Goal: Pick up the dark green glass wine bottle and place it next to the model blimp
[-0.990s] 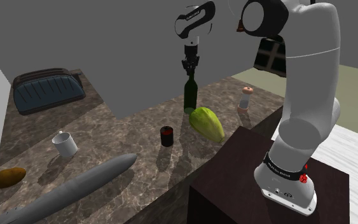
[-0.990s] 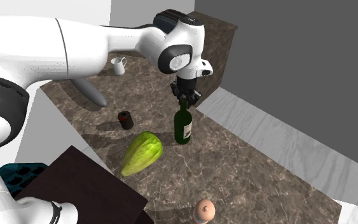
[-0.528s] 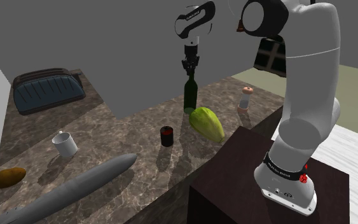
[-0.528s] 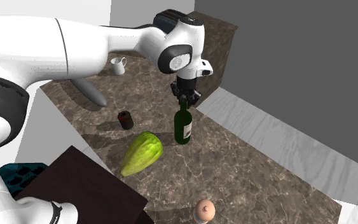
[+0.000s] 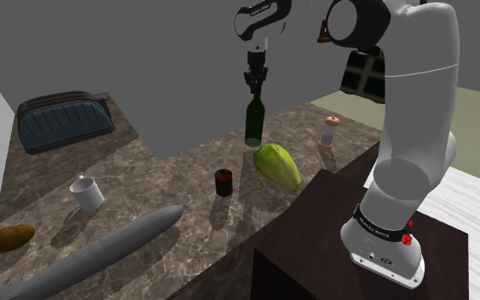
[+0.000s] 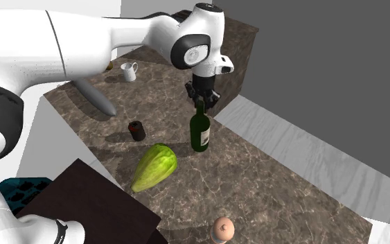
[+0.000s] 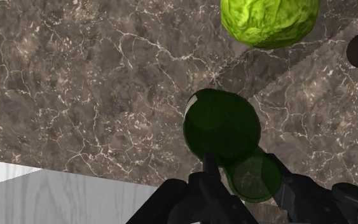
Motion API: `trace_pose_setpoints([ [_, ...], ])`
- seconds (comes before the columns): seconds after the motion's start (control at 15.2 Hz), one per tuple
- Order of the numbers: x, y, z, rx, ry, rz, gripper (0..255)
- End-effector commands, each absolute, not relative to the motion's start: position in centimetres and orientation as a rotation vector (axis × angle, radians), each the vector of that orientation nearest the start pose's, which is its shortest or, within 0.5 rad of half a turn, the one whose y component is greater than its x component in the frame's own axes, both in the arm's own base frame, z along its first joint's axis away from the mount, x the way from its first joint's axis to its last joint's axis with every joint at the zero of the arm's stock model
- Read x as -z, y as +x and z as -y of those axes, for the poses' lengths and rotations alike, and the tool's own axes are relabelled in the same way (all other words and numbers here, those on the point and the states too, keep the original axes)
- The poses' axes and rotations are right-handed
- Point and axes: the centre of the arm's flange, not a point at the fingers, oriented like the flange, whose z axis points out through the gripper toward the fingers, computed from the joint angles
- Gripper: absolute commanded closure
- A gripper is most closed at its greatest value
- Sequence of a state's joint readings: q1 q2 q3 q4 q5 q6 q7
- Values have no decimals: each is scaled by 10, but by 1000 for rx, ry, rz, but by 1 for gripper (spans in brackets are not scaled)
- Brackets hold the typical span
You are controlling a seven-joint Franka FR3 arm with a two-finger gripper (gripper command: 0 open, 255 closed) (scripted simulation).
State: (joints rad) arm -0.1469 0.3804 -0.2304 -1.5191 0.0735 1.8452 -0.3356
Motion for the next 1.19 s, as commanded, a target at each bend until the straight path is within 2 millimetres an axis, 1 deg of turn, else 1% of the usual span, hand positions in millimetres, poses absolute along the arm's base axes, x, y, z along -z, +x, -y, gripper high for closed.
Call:
trace_pose_setpoints([
  [0.0, -455, 627, 221, -73, -3138, -77, 255],
  [1.12, -545, 627, 221, -73, -3138, -77, 255],
])
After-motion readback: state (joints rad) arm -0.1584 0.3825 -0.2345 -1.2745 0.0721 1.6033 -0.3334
